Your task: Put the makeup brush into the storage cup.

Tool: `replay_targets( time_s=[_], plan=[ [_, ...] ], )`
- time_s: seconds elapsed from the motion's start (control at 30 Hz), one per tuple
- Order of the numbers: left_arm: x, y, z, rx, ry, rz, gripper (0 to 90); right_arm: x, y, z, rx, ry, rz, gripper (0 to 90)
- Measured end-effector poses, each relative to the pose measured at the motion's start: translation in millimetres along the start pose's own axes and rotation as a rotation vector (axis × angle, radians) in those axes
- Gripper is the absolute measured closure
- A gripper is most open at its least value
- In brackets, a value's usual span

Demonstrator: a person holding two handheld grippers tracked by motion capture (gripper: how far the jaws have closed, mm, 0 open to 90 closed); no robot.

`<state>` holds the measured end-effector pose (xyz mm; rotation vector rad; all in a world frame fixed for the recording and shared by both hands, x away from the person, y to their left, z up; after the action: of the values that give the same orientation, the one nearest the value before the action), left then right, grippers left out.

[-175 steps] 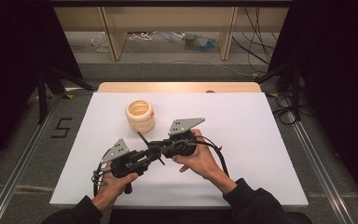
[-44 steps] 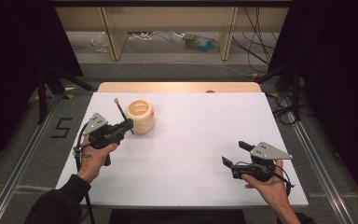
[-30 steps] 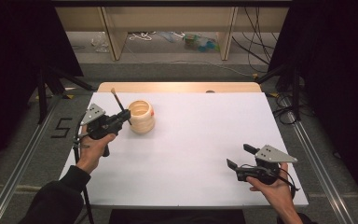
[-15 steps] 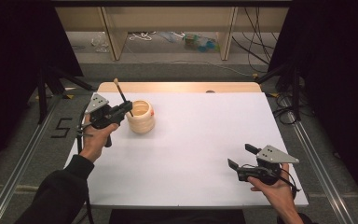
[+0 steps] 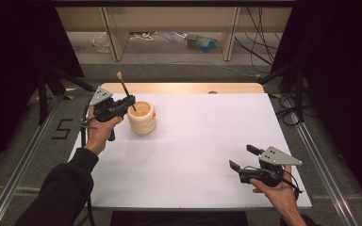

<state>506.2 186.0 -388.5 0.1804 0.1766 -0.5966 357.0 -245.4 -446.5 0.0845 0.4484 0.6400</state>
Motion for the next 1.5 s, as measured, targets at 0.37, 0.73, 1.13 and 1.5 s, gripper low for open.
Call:
replay_targets(
  time_s=[0.37, 0.73, 1.13, 1.5],
  plan=[
    [15.2, 0.9, -6.5, 0.001, 0.021, 0.007, 83.4, 2.6, 3.4, 1.3, -0.018, -0.021, 0.014, 16.5],
    [30.9, 1.7, -16.2, 0.0, 0.057, 0.019, 83.4, 2.7, 5.3, 0.2, -0.008, -0.003, 0.027, 16.6],
    [40.7, 5.4, -27.2, 0.012, 0.096, 0.022, 83.4, 2.2, 5.5, 0.9, -0.012, -0.006, 0.025, 16.6],
    [48.4, 3.4, -34.8, -0.003, 0.121, 0.012, 83.4, 2.5, 5.3, 2.1, -0.019, -0.022, 0.03, 16.6]
  ],
)
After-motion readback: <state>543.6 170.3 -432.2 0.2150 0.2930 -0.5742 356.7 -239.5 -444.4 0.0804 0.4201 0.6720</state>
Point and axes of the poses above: each handheld gripper's, and its own axes: x roughly forward along the jaws, z roughly out of its top, y roughly to its left, the point moved 4 cm from there along x, roughly forward along the jaws, and after that the axes turned 14 degrees about x, right-handed, at the moved point
